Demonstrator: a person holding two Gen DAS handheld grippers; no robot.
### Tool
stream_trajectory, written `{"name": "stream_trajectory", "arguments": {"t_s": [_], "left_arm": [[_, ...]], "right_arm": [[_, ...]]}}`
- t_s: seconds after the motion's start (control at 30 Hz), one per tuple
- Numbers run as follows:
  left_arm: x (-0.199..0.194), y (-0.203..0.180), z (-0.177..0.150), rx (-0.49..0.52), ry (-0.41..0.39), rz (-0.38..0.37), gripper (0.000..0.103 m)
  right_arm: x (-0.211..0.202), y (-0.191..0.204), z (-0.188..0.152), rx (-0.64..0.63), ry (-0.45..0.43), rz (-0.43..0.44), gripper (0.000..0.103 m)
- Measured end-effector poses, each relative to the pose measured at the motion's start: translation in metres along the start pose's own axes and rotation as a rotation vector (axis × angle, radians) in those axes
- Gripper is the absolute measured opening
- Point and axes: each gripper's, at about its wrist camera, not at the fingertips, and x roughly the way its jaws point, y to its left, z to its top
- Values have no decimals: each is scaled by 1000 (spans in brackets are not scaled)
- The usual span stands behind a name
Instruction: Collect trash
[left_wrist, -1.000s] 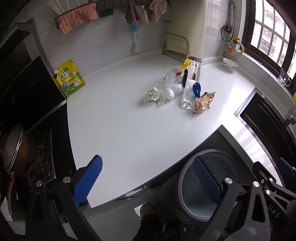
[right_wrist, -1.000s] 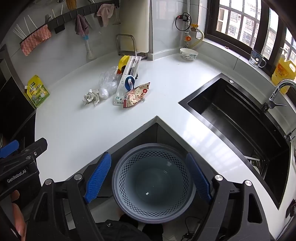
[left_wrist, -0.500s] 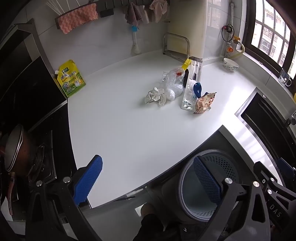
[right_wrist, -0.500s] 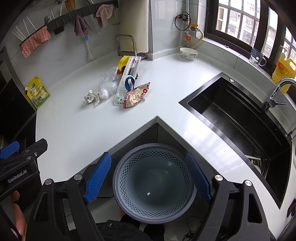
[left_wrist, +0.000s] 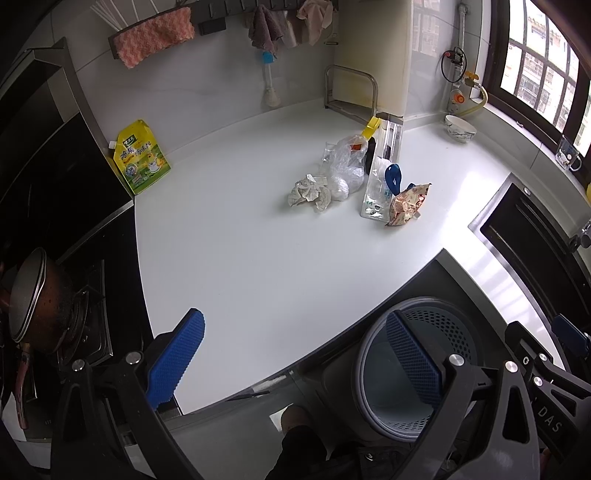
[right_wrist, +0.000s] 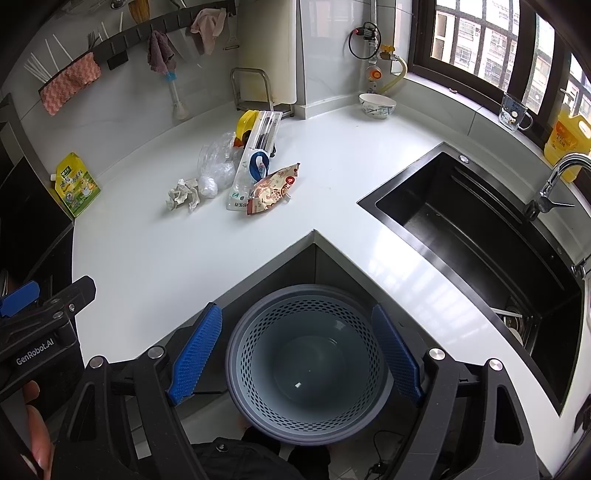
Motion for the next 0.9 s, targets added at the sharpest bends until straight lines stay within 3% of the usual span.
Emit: {"name": "stream_trajectory", "arguments": {"t_s": [0.9], "left_arm": [[-2, 0, 1, 0, -1, 2, 97]], "right_arm": [[-1, -1, -1, 3, -1, 6, 80]]}}
